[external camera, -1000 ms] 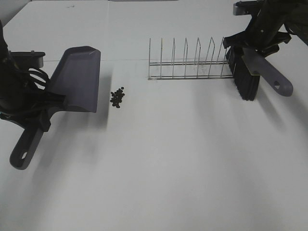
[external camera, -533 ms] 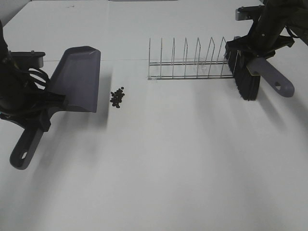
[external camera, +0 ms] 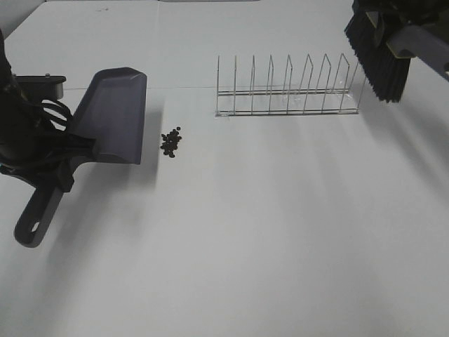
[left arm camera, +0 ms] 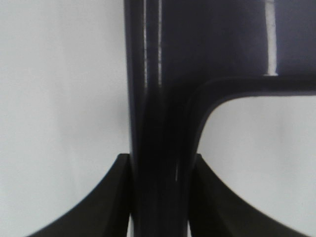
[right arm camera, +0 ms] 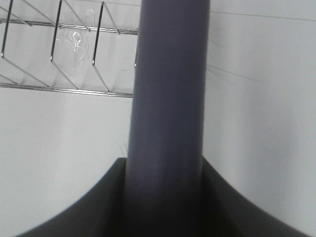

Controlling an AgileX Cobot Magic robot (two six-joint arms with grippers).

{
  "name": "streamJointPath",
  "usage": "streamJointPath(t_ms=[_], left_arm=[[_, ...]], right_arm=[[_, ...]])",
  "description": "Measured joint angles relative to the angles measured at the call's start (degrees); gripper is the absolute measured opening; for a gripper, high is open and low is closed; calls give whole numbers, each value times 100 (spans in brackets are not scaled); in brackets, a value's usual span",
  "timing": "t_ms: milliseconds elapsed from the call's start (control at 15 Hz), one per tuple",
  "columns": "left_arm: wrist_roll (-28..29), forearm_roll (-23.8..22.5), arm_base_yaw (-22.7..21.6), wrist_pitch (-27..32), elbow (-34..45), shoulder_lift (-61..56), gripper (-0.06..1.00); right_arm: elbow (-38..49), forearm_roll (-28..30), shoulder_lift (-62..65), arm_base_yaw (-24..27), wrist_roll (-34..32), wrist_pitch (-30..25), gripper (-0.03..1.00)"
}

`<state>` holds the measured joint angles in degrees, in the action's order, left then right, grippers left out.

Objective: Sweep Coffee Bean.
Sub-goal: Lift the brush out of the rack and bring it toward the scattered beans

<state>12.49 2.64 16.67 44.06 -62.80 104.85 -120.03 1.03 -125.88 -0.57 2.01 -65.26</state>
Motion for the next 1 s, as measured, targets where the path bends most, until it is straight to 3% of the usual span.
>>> streamJointPath(t_ms=[200, 467, 667, 1000], left_arm=[[0, 0, 0, 6, 0, 0, 27], [11, -46, 0, 252, 0, 0, 26], [355, -579, 0, 527, 11, 0, 26], [407, -556, 0, 298, 46, 745, 26]], right_arm=[[0, -40, 344, 0, 0, -470, 27], [613, -367, 728, -149, -34, -476, 27], [1444, -315, 934, -584, -63, -487, 27], [2481, -223, 934, -1324, -676, 613, 27]])
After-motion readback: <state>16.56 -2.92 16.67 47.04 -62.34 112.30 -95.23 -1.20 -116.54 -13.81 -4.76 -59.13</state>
